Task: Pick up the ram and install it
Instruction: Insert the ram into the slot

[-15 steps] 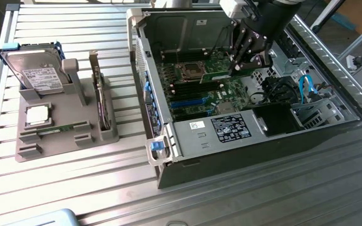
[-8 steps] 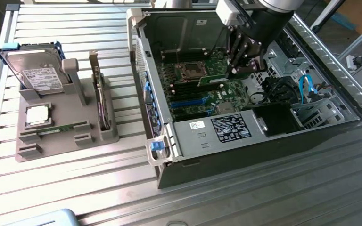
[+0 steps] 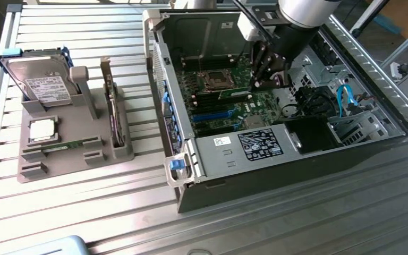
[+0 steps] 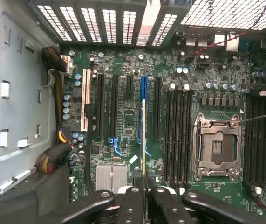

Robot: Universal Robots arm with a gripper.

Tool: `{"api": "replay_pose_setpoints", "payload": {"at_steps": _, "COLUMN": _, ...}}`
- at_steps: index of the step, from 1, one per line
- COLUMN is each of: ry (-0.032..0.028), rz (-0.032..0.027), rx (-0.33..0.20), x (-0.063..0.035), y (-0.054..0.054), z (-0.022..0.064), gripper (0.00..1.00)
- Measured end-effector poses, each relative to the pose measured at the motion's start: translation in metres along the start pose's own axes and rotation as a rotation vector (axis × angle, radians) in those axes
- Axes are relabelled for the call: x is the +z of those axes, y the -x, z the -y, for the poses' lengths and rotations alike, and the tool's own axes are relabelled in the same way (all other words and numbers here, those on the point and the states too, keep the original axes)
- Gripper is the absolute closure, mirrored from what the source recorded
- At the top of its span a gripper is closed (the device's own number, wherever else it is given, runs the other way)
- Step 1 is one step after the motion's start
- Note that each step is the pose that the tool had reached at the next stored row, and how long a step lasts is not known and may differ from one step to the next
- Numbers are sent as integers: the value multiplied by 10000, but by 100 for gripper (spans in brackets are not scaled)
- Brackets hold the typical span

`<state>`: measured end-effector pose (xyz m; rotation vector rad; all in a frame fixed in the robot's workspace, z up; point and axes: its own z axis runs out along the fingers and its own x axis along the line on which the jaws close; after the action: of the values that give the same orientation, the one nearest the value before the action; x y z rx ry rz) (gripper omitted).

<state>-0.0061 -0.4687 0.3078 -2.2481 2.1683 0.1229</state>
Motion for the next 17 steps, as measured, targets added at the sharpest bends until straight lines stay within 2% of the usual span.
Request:
{"api": "replay_pose_setpoints", "payload": {"at_steps": 2, "ry": -6, "rz": 155, "rx": -9, "x": 48, "y": 11, "z": 2, "gripper": 88}}
{"api": "replay_pose_setpoints", "payload": {"at_steps": 3, "ry": -8, "rz": 257, "rx": -17, "x": 69, "y": 14, "z": 2, "gripper": 88}}
{"api": "replay_pose_setpoints", "payload": {"at_steps": 8, "ry": -19, "rz": 587, "rx": -47, "x": 210, "y": 50, "z": 6, "gripper": 88}}
{"api": "replay_pose_setpoints", "payload": {"at_steps": 10, "ry": -22, "rz": 654, "rx": -53, "x": 240, "y": 61, "z": 4, "gripper": 88}}
{"api": "replay_pose_setpoints", "payload": {"at_steps": 11, "ry": -23, "rz": 713, "rx": -60, "x": 278, "y": 74, "z": 2, "gripper": 88}}
{"api": "replay_pose_setpoints", "payload": {"at_steps": 13, "ry": -25, "rz": 783, "rx": -72, "x": 322, "y": 90, "z": -5, "gripper": 88}}
{"api": "replay_pose_setpoints", "payload": {"at_steps": 14, "ry": -25, "rz": 843, "rx": -85, "x": 349, "y": 104, "z": -5, "gripper": 88}}
{"api": "replay_pose_setpoints", "payload": {"at_steps": 17, "ry": -25, "rz": 940, "rx": -125, "x": 396, "y": 129, "z": -3, "gripper": 88}}
